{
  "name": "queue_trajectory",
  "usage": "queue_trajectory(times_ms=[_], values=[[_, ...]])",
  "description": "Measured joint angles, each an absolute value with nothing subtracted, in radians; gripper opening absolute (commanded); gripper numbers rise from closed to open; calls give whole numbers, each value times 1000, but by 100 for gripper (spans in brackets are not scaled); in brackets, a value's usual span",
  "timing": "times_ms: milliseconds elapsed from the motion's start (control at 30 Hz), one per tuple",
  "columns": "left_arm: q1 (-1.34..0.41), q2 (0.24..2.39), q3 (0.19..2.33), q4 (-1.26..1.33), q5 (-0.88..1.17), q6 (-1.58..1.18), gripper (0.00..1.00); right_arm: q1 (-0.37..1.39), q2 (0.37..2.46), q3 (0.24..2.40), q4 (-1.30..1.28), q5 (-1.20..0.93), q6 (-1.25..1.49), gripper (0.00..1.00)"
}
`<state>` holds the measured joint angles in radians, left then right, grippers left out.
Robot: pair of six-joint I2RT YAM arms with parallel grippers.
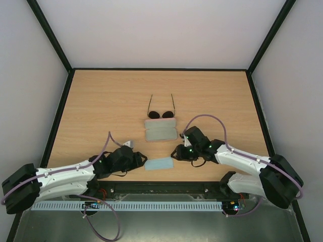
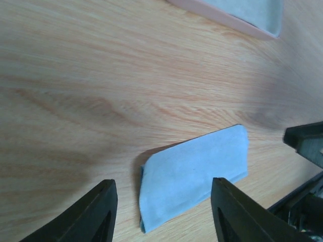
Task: Organize the sunglasses
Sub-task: Adjust the glasses cleaning cloth at the center of the board, then pick up the glasses cleaning cloth from the center of the board.
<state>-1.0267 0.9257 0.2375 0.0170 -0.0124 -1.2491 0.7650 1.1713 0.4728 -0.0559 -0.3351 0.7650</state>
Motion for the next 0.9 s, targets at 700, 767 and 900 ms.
queue_trajectory(times_ms=[700, 767, 900], values=[[-1032, 976, 299, -133, -43, -1213, 77, 960, 1302, 636, -305, -43, 815, 34], [-1033, 971, 299, -136, -45, -1211, 78, 975, 1320, 639, -311, -33, 824, 33], [-1033, 960, 299, -144, -46, -1209, 77, 1003, 1356, 646, -313, -15, 846, 31]])
